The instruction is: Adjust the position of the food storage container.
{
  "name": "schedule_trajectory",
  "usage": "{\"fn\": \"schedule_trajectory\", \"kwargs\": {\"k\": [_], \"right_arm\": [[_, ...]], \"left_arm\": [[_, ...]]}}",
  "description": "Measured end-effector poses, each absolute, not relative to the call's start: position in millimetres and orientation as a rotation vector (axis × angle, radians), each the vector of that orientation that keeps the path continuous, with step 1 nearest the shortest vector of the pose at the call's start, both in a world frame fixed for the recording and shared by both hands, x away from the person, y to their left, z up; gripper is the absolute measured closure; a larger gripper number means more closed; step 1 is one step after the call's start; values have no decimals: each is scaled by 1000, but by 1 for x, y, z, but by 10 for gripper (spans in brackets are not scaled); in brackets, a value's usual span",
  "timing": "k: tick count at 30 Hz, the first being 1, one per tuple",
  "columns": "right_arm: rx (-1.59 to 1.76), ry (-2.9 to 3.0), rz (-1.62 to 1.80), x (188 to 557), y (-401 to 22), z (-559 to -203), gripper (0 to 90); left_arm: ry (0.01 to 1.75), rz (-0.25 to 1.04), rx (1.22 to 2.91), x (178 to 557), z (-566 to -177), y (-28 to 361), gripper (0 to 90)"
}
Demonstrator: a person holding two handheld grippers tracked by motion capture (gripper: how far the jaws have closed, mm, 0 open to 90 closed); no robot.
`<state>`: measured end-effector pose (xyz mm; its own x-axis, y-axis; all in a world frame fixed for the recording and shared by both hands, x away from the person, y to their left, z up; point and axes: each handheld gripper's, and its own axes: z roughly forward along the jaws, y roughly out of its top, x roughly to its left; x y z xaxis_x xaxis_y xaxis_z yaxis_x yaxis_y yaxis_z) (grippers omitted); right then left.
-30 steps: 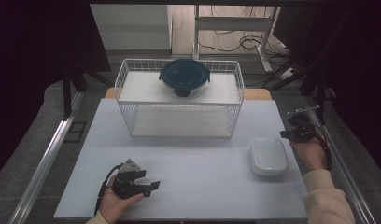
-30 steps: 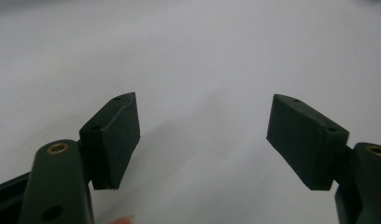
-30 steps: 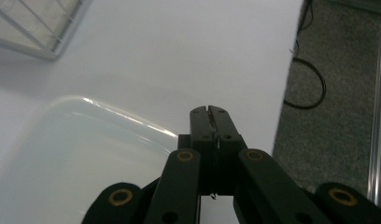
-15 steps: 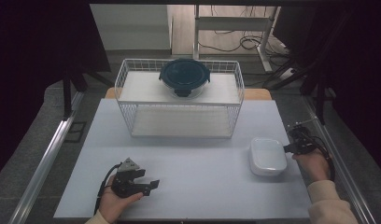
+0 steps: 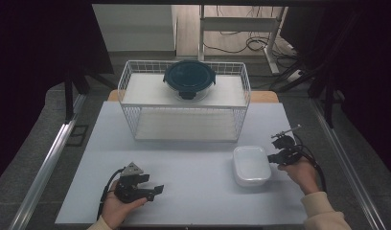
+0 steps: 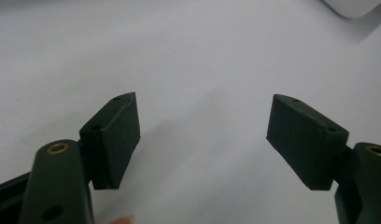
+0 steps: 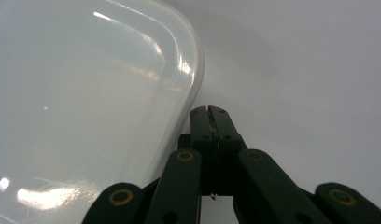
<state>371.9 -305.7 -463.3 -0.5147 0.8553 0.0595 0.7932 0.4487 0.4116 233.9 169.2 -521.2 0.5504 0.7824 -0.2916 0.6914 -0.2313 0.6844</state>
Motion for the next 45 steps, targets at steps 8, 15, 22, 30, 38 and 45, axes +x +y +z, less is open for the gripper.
{"fn": "schedule_trajectory", "kwargs": {"k": [8, 15, 22, 30, 38, 45], "right_arm": [[1380, 2577, 644, 361, -279, -465, 894], [1309, 2627, 687, 348, -259, -467, 894], [1276, 2660, 746, 342, -245, -466, 894], [1225, 2706, 784, 339, -224, -468, 894], [1167, 2767, 838, 332, -200, -470, 894], [1133, 2797, 866, 329, -184, -472, 894]], "left_arm": [[1189, 143, 1976, 234, -521, 170, 254], [1189, 143, 1978, 234, -521, 169, 254], [1191, 143, 1979, 235, -522, 170, 254], [1192, 145, 1975, 234, -521, 170, 254], [1191, 145, 1972, 234, -520, 171, 254], [1191, 148, 1966, 235, -519, 173, 254]]}}
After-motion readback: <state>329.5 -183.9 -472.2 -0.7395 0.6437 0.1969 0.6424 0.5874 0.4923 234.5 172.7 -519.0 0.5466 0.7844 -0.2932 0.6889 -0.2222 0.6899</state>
